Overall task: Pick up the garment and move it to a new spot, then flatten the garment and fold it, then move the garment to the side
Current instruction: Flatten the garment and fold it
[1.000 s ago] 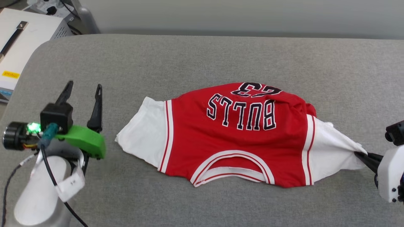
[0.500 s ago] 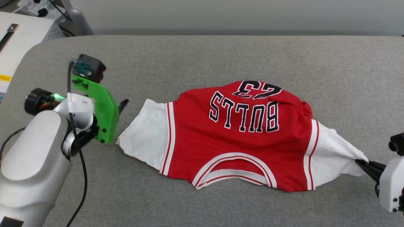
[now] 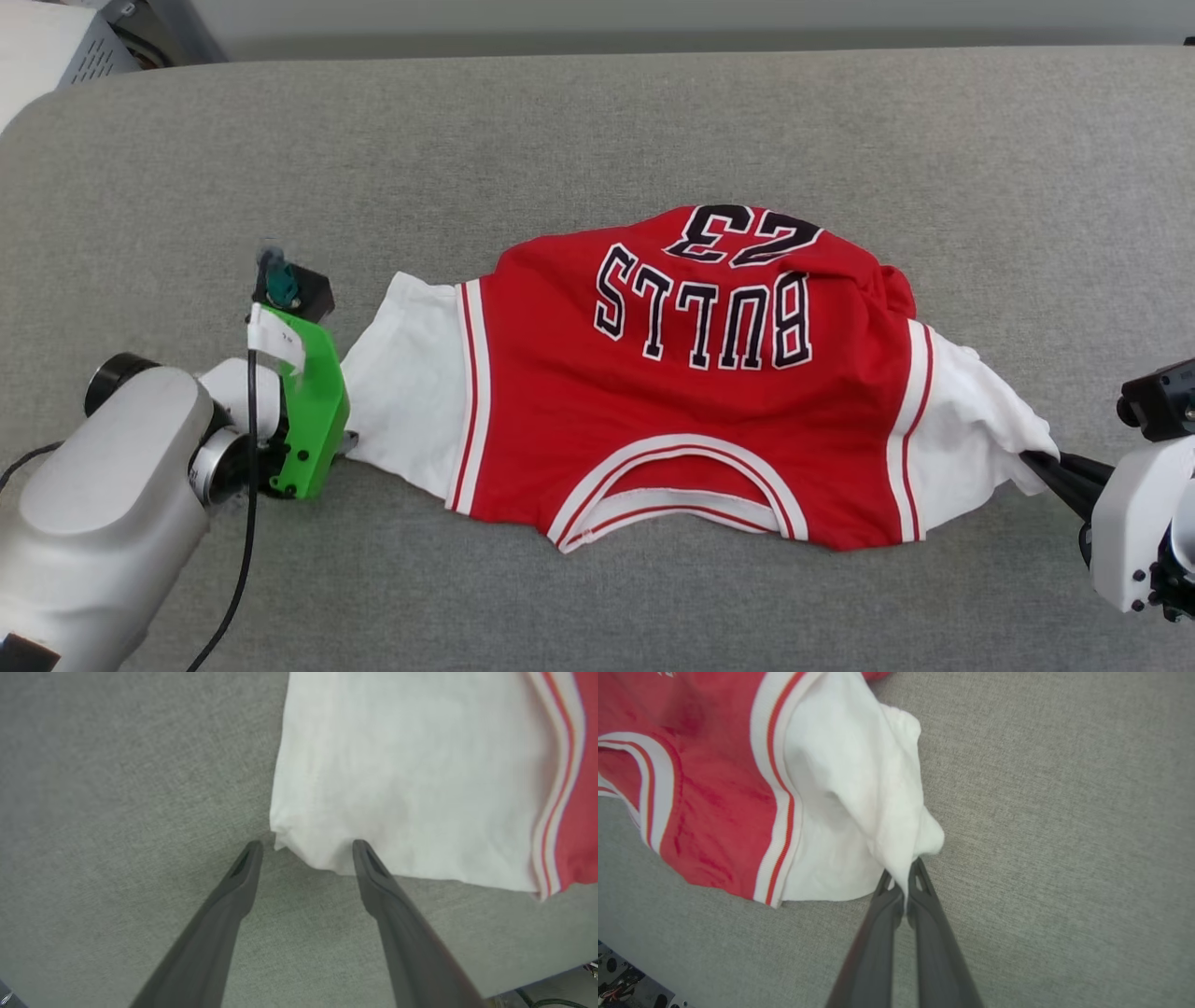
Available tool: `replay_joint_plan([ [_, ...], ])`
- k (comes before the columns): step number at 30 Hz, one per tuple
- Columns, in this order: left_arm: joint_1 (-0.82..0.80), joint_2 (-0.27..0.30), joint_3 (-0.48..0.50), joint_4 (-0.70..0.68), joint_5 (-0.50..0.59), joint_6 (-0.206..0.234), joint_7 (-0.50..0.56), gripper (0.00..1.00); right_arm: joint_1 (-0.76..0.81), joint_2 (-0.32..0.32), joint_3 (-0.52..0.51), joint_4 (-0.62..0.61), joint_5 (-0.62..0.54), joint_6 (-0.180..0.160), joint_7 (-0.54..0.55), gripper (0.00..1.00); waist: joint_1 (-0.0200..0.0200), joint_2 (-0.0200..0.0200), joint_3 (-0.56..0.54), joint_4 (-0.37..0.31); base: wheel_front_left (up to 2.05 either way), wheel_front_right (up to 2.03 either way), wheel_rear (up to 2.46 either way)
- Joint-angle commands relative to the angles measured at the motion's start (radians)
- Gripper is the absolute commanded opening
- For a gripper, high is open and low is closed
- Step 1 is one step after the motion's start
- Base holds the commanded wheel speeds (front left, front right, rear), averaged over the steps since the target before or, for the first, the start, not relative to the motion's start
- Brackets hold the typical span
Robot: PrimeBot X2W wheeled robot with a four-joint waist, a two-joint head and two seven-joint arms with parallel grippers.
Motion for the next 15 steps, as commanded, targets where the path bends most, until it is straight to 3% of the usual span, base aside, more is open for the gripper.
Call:
replay_joint_plan([
  [1,-0.013,0.005,-0.015,0.022,-0.012,-0.003,-0.009,1.00,-0.008,0.007,-0.004,-0.008,-0.012,-0.001,0.006,0.00,0.0000,0.0000,0.018,-0.013,0.00,0.00,0.00],
  [7,-0.001,-0.019,-0.079,0.106,-0.064,-0.003,-0.035,1.00,-0.009,0.021,-0.006,-0.021,-0.023,-0.001,0.018,0.00,0.0000,0.0000,0.036,-0.018,0.00,0.00,0.00],
  [8,-0.003,-0.020,-0.090,0.114,-0.069,-0.003,-0.045,0.43,-0.008,0.023,-0.007,-0.023,-0.024,-0.001,0.020,0.00,0.0000,0.0000,0.037,-0.018,0.00,0.00,0.00],
  [9,-0.003,-0.021,-0.097,0.120,-0.075,-0.003,-0.054,0.12,-0.008,0.025,-0.007,-0.024,-0.025,-0.001,0.021,0.00,0.0000,0.0000,0.036,-0.018,0.00,0.00,0.00],
  [10,-0.005,-0.024,-0.101,0.124,-0.084,-0.003,-0.076,0.00,-0.006,0.027,-0.007,-0.024,-0.026,-0.001,0.022,0.00,0.0000,0.0000,0.033,-0.016,0.00,0.00,0.00],
  [15,-0.020,0.003,-0.117,0.076,-0.085,-0.003,-0.281,0.00,0.010,0.044,-0.030,-0.036,-0.019,-0.001,-0.018,0.00,0.0000,0.0000,-0.024,-0.009,0.00,0.00,0.00],
])
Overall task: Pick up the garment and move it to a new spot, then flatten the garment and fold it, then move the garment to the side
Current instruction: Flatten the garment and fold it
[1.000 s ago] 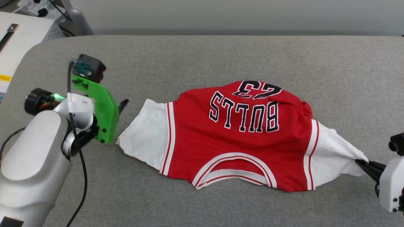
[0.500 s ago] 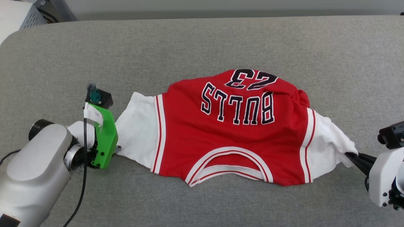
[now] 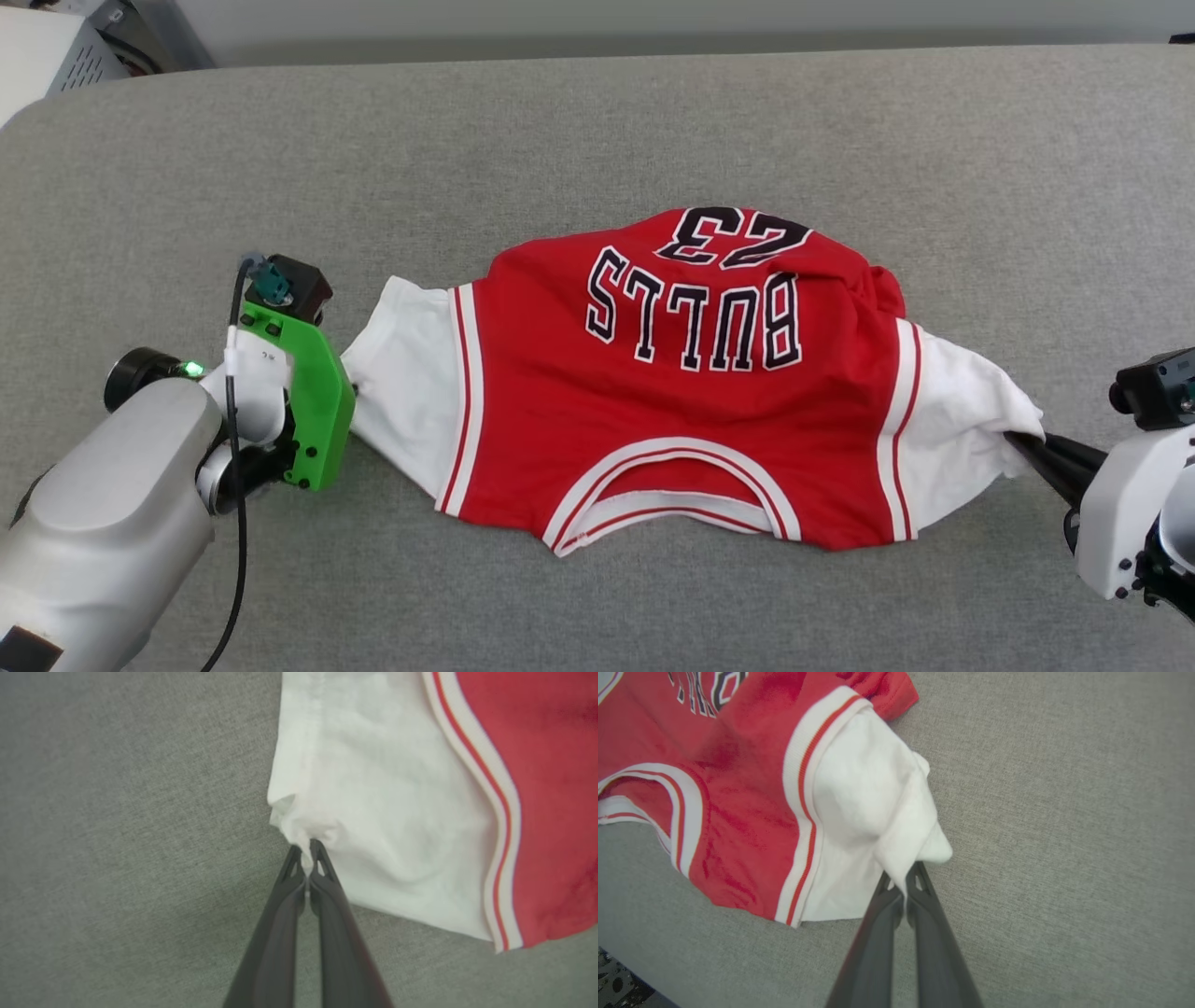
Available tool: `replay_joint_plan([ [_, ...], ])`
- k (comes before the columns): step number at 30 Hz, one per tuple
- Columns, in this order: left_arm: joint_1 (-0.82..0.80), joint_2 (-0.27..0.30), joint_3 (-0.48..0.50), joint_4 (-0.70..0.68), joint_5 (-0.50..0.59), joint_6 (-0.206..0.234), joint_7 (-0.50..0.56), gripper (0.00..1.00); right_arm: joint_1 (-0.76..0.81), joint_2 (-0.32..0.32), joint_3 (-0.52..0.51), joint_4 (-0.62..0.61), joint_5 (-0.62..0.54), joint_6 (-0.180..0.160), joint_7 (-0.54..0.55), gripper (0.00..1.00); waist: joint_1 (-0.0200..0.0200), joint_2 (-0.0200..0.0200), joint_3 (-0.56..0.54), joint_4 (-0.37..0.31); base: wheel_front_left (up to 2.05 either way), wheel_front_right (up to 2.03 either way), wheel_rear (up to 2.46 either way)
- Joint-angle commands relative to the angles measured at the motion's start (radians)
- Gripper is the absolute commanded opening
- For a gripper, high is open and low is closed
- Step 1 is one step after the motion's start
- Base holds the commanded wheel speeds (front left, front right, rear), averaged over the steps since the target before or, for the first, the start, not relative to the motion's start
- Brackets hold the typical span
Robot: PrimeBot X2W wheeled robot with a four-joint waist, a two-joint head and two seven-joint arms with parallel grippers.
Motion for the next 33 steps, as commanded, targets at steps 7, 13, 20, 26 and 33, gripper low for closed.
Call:
replay_joint_plan([
  [7,0.003,0.068,0.051,-0.140,-0.004,-0.002,-0.198,0.00,0.034,0.006,-0.076,-0.051,0.045,-0.001,-0.066,0.00,0.0000,0.0000,-0.094,0.020,0.00,0.00,0.00],
  [13,-0.031,0.115,0.101,-0.315,0.037,0.039,-0.279,0.00,0.012,-0.011,-0.158,-0.142,0.081,-0.001,-0.082,0.00,0.0000,0.0000,-0.134,0.030,0.00,0.00,0.00],
  [20,-0.108,0.102,0.153,-0.495,0.067,0.101,-0.318,0.00,-0.089,-0.035,-0.236,-0.223,0.088,-0.001,-0.085,0.00,0.0000,0.0000,-0.141,0.036,0.00,0.00,0.00],
  [26,-0.252,0.043,0.172,-0.504,0.111,0.109,-0.325,0.00,-0.273,-0.050,-0.243,-0.219,0.055,-0.001,-0.067,0.00,0.0000,0.0000,-0.079,0.032,0.00,0.00,0.00],
  [33,-0.507,-0.069,0.196,-0.372,0.159,0.091,-0.337,0.00,-0.612,-0.030,-0.180,-0.112,0.008,-0.001,-0.039,0.00,0.0000,0.0000,0.039,0.020,0.00,0.00,0.00],
])
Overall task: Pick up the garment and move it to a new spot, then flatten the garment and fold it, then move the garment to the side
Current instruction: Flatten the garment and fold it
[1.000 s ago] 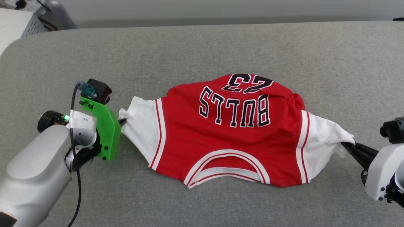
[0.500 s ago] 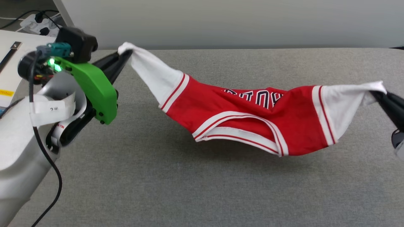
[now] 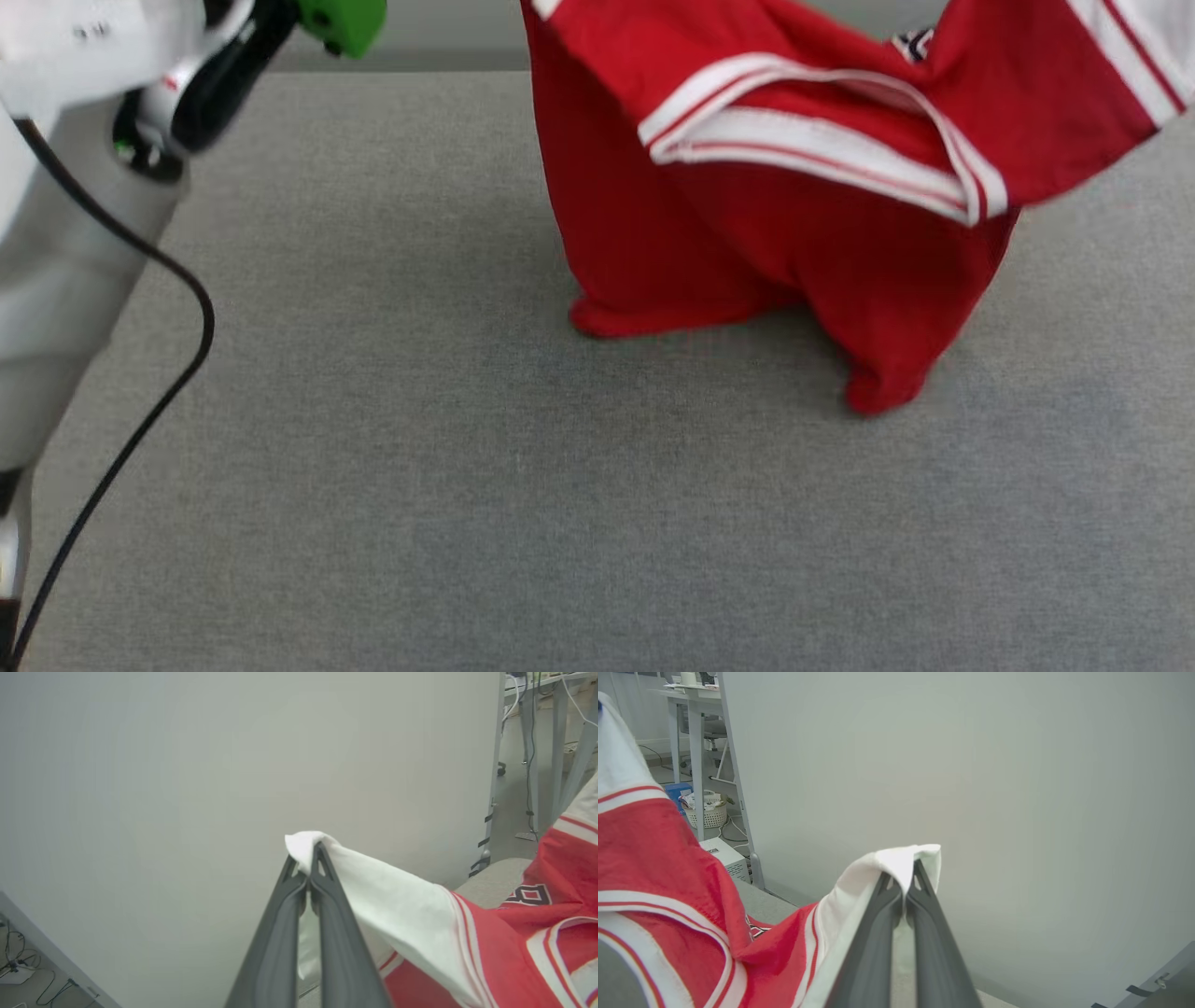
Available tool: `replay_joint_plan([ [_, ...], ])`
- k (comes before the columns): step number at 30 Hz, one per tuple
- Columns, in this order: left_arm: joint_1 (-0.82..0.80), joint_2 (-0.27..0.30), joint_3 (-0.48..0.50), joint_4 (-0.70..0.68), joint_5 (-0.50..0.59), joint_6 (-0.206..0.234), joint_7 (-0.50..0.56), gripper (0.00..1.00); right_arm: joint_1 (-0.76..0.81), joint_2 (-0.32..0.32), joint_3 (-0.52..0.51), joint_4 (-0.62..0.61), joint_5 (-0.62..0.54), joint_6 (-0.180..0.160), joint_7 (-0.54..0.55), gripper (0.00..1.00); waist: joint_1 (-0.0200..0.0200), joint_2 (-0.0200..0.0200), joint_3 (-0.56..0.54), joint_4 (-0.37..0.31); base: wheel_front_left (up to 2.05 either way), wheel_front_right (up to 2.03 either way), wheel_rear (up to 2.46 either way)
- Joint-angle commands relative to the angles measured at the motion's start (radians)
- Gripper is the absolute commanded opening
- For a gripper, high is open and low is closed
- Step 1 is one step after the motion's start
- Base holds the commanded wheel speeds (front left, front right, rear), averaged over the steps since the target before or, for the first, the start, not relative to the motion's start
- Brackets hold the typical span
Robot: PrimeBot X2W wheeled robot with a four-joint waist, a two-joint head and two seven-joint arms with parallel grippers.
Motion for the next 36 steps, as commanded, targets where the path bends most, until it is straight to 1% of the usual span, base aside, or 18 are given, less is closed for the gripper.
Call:
replay_joint_plan([
  [1,-0.070,-0.023,0.013,0.037,0.018,-0.008,-0.013,0.00,-0.084,0.014,0.023,0.029,-0.020,-0.001,0.005,0.00,0.0000,0.0000,0.085,-0.014,0.00,0.00,0.00],
  [4,-0.190,-0.058,0.022,0.128,0.050,-0.018,-0.034,0.00,-0.243,0.042,0.065,0.100,-0.044,-0.001,0.003,0.00,0.0000,0.0000,0.126,-0.019,0.00,0.00,0.00],
  [10,-0.406,-0.126,0.062,0.311,0.067,-0.034,-0.098,0.00,-0.530,0.093,0.154,0.263,-0.091,-0.001,-0.022,0.00,0.0000,0.0000,0.180,-0.029,0.00,0.00,0.00],
  [15,-0.535,-0.144,0.081,0.440,0.081,-0.047,-0.145,0.00,-0.722,0.129,0.209,0.410,-0.124,-0.001,-0.071,0.00,0.0000,0.0000,0.212,-0.035,0.00,0.00,0.00],
  [20,-0.589,-0.152,0.083,0.532,0.086,-0.062,-0.189,0.00,-0.827,0.165,0.264,0.536,-0.126,-0.001,-0.121,0.00,0.0000,0.0000,0.239,-0.035,0.00,0.00,0.00],
  [21,-0.588,-0.158,0.083,0.567,0.080,-0.069,-0.214,0.00,-0.842,0.173,0.296,0.574,-0.119,-0.001,-0.145,0.00,0.0000,0.0000,0.250,-0.032,0.00,0.00,0.00],
  [22,-0.582,-0.159,0.080,0.579,0.077,-0.072,-0.221,0.00,-0.841,0.178,0.305,0.588,-0.111,-0.001,-0.157,0.00,0.0000,0.0000,0.253,-0.032,0.00,0.00,0.00],
  [23,-0.544,-0.162,0.073,0.617,0.064,-0.081,-0.256,0.00,-0.818,0.187,0.345,0.630,-0.088,-0.001,-0.201,0.00,0.0000,0.0000,0.260,-0.032,0.00,0.00,0.00],
  [26,-0.479,-0.152,0.057,0.646,0.065,-0.086,-0.298,0.00,-0.765,0.197,0.396,0.657,-0.066,-0.001,-0.253,0.00,0.0000,0.0000,0.253,-0.037,0.00,0.00,0.00],
  [27,-0.375,-0.148,0.054,0.668,0.041,-0.090,-0.347,0.00,-0.687,0.212,0.438,0.678,-0.023,-0.001,-0.317,0.00,0.0000,0.0000,0.226,-0.040,0.00,0.00,0.00],
  [31,-0.222,-0.126,0.055,0.669,0.010,-0.093,-0.405,0.00,-0.574,0.215,0.483,0.687,0.029,-0.001,-0.389,0.00,0.0000,0.0000,0.178,-0.042,0.00,0.00,0.00],
  [36,-0.006,-0.103,0.062,0.638,-0.028,-0.088,-0.442,0.00,-0.409,0.199,0.536,0.681,0.077,-0.001,-0.458,0.00,0.0000,0.0000,0.099,-0.033,0.00,0.00,0.00],
])
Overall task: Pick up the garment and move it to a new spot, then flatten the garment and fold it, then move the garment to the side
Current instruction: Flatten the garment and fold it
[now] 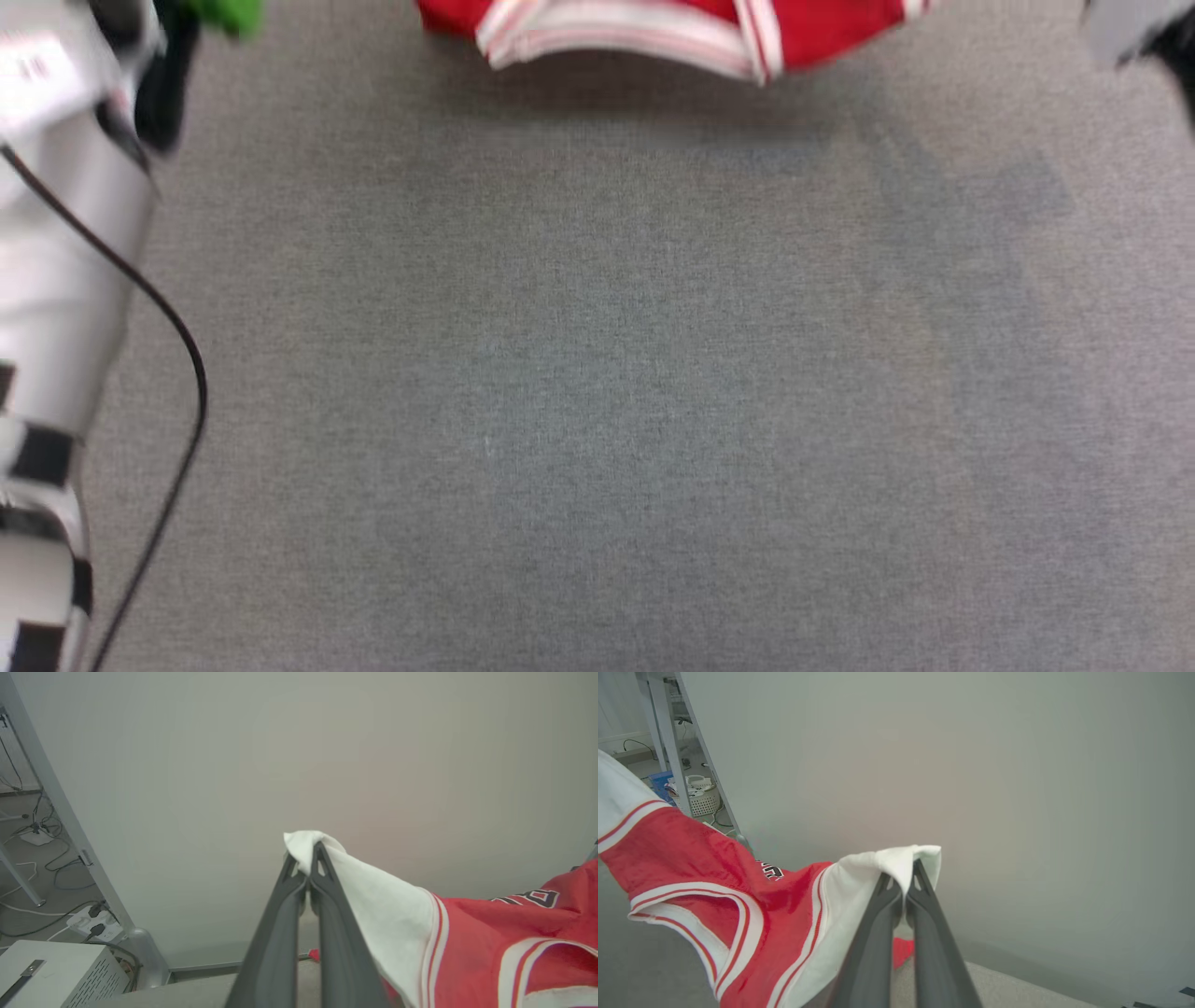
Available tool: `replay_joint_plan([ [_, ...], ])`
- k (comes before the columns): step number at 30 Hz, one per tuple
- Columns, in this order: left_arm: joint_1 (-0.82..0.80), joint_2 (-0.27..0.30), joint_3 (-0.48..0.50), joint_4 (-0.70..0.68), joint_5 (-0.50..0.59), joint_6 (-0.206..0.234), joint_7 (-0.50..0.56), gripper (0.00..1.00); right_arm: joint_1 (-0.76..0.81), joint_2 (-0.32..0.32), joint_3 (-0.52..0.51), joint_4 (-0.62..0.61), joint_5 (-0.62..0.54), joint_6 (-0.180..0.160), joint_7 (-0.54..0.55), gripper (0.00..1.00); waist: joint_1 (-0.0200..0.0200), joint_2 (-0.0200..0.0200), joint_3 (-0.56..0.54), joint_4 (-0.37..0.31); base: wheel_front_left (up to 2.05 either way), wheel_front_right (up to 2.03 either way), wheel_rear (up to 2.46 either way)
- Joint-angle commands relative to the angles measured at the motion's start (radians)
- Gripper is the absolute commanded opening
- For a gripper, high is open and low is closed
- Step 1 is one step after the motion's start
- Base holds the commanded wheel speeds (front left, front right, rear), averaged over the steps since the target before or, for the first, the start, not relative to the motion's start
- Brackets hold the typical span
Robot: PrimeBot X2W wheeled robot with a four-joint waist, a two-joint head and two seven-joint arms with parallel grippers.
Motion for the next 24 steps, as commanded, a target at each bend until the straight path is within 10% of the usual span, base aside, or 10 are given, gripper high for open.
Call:
replay_joint_plan([
  [1,0.076,0.008,0.009,-0.020,-0.020,0.007,-0.013,0.00,0.064,-0.015,0.017,-0.007,0.016,-0.001,-0.018,0.00,0.0000,0.0000,-0.073,0.011,0.00,0.00,0.00],
  [24,1.086,0.223,0.033,-0.641,-0.187,0.318,0.033,0.00,0.922,-0.149,-0.040,-0.214,0.092,-0.001,-0.079,0.00,0.0000,0.0000,-0.327,0.036,0.00,0.00,0.00],
])
